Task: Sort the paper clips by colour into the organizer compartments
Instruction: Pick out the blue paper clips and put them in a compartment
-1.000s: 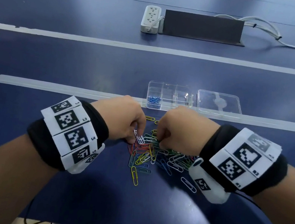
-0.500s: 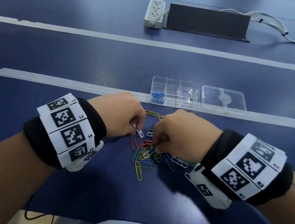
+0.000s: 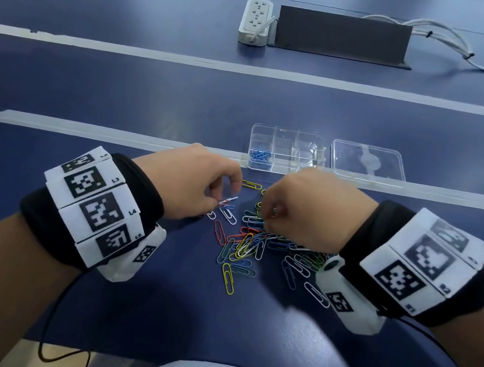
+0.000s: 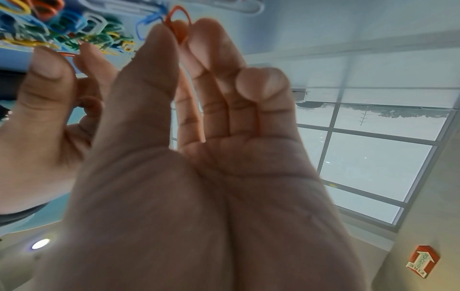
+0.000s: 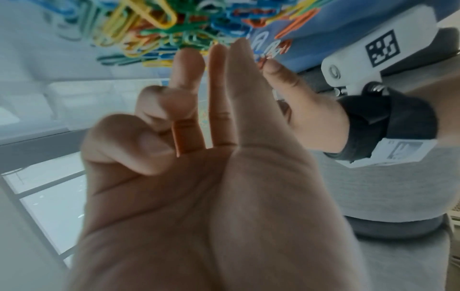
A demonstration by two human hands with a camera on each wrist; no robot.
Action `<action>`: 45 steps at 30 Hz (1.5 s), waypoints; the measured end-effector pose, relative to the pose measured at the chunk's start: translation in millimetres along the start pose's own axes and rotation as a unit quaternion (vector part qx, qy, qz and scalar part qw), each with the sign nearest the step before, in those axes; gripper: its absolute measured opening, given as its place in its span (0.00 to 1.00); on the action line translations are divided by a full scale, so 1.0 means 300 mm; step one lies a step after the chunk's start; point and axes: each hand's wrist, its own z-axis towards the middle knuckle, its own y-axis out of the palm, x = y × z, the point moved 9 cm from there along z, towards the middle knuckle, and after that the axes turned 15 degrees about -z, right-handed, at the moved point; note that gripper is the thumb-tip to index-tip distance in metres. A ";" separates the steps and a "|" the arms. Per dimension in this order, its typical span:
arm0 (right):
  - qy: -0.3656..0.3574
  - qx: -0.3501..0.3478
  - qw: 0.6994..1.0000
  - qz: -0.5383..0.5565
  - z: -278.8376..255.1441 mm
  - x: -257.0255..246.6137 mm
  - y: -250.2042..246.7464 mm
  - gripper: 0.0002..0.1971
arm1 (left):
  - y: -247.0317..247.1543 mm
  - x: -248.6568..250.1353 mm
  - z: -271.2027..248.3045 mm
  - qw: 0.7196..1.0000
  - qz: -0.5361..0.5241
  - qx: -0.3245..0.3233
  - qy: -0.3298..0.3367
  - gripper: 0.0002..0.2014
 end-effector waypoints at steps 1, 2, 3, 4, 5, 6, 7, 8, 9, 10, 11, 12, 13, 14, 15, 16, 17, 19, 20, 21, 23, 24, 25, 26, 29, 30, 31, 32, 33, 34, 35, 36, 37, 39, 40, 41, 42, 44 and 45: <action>0.001 0.000 1.000 -0.003 0.008 -0.009 0.005 0.09 | -0.004 0.000 0.000 1.000 -0.005 0.005 -0.001 0.14; 0.006 -0.003 1.000 -0.007 0.017 -0.013 0.011 0.09 | -0.007 -0.001 0.000 1.000 -0.010 0.008 -0.003 0.14; 0.009 -0.007 1.000 -0.012 0.023 -0.015 0.016 0.09 | -0.009 -0.002 -0.001 1.000 -0.015 0.009 -0.004 0.14; 0.013 -0.011 1.000 -0.018 0.028 -0.014 0.022 0.09 | -0.010 -0.004 -0.003 1.000 -0.017 0.010 -0.006 0.14; 0.017 -0.015 0.999 -0.026 0.031 -0.012 0.026 0.07 | -0.012 -0.006 -0.005 1.000 -0.018 0.011 -0.008 0.14; 0.019 -0.020 0.999 -0.031 0.032 -0.012 0.028 0.07 | -0.014 -0.009 -0.007 1.000 -0.017 0.012 -0.010 0.14; 0.018 -0.024 0.999 -0.029 0.029 -0.015 0.026 0.10 | -0.014 -0.012 -0.008 1.000 -0.014 0.011 -0.013 0.14; 0.015 -0.025 0.999 -0.022 0.027 -0.015 0.024 0.10 | -0.012 -0.015 -0.010 1.000 -0.008 0.008 -0.016 0.14; 0.010 -0.019 1.000 -0.010 0.024 -0.013 0.016 0.09 | -0.009 -0.016 -0.010 1.000 -0.001 0.004 -0.017 0.13; 0.007 -0.011 1.000 0.004 0.020 -0.008 0.004 0.07 | -0.007 -0.017 -0.010 1.000 0.005 0.002 -0.017 0.13; 0.010 0.000 1.000 0.024 0.016 0.001 -0.008 0.07 | -0.006 -0.017 -0.011 1.000 0.008 0.000 -0.016 0.13; 0.018 0.008 0.999 0.046 0.012 0.015 -0.019 0.07 | -0.006 -0.016 -0.011 1.000 0.009 0.000 -0.015 0.13; 0.024 0.014 0.997 0.066 0.009 0.030 -0.028 0.09 | -0.007 -0.016 -0.010 1.000 0.010 0.001 -0.014 0.13; 0.026 0.021 0.996 0.082 0.008 0.043 -0.036 0.11 | -0.008 -0.016 -0.009 1.000 0.011 0.002 -0.013 0.14; 0.027 0.029 0.995 0.094 0.007 0.056 -0.042 0.14 | -0.006 -0.017 -0.008 1.000 0.012 0.001 -0.012 0.14; 0.030 0.035 0.994 0.100 0.007 0.068 -0.045 0.15 | -0.003 -0.019 -0.006 1.000 0.016 0.000 -0.012 0.14; 0.035 0.038 0.994 0.100 0.005 0.079 -0.047 0.16 | 0.000 -0.021 -0.004 1.000 0.022 0.000 -0.012 0.14; 0.048 0.042 0.993 0.100 0.002 0.102 -0.049 0.15 | 0.002 -0.025 -0.002 0.999 0.037 0.004 -0.010 0.11; 0.055 0.041 0.993 0.101 0.000 0.110 -0.048 0.14 | 0.001 -0.026 0.000 0.999 0.045 0.006 -0.008 0.09; 0.060 0.039 0.992 0.101 0.000 0.117 -0.045 0.14 | 0.001 -0.027 0.001 0.998 0.056 0.005 -0.007 0.08; 0.063 0.035 0.992 0.104 0.004 0.121 -0.035 0.15 | 0.000 -0.027 0.005 0.997 0.075 0.000 -0.010 0.07; 0.062 0.033 0.992 0.104 0.008 0.120 -0.029 0.15 | -0.002 -0.026 0.006 0.997 0.082 0.001 -0.012 0.07; 0.062 0.034 0.992 0.101 0.013 0.118 -0.027 0.16 | -0.005 -0.025 0.007 0.996 0.089 0.003 -0.015 0.07; 0.061 0.036 0.993 0.092 0.018 0.116 -0.025 0.16 | -0.008 -0.024 0.007 0.995 0.095 0.007 -0.016 0.07; 0.044 0.053 0.997 0.047 0.032 0.095 -0.031 0.14 | -0.012 -0.015 0.005 0.994 0.107 0.018 -0.007 0.08; 0.038 0.049 0.998 0.032 0.038 0.087 -0.025 0.12 | -0.011 -0.013 0.005 0.994 0.109 0.020 -0.003 0.09; 0.036 0.040 0.998 0.023 0.043 0.082 -0.018 0.10 | -0.007 -0.013 0.006 0.994 0.112 0.020 0.001 0.09; 0.037 0.027 0.999 0.020 0.047 0.081 -0.009 0.09 | -0.003 -0.014 0.006 0.993 0.113 0.020 0.003 0.09; 0.038 0.020 0.999 0.018 0.050 0.080 -0.004 0.08 | -0.002 -0.015 0.006 0.994 0.109 0.023 0.006 0.09; 0.038 0.020 0.999 0.017 0.051 0.081 -0.003 0.07 | -0.005 -0.014 0.006 0.995 0.097 0.031 0.011 0.08; 0.038 0.025 0.999 0.018 0.052 0.083 -0.005 0.07 | -0.013 -0.011 0.005 0.996 0.079 0.042 0.016 0.07; 0.037 0.032 0.999 0.021 0.052 0.086 -0.007 0.07 | -0.022 -0.004 0.002 0.997 0.057 0.053 0.020 0.05; 0.037 0.036 0.998 0.027 0.050 0.090 -0.009 0.07 | -0.029 0.005 -0.001 0.997 0.035 0.058 0.023 0.04; 0.046 0.033 0.997 0.057 0.045 0.105 -0.009 0.06 | -0.034 0.021 -0.005 0.998 -0.007 0.053 0.022 0.04; 0.052 0.027 0.995 0.076 0.039 0.113 -0.008 0.05 | -0.029 0.030 -0.007 0.998 -0.027 0.044 0.022 0.05; 0.054 0.021 0.994 0.093 0.032 0.118 -0.009 0.04 | -0.020 0.039 -0.008 0.998 -0.042 0.032 0.022 0.06; 0.053 0.015 0.993 0.109 0.026 0.120 -0.008 0.03 | -0.010 0.047 -0.007 0.998 -0.053 0.021 0.025 0.07; 0.047 0.005 0.989 0.138 0.013 0.119 -0.006 0.04 | 0.014 0.060 -0.004 0.998 -0.056 -0.003 0.034 0.12; 0.044 -0.002 0.987 0.154 0.008 0.120 0.001 0.07 | 0.025 0.067 -0.003 0.998 -0.049 -0.016 0.037 0.14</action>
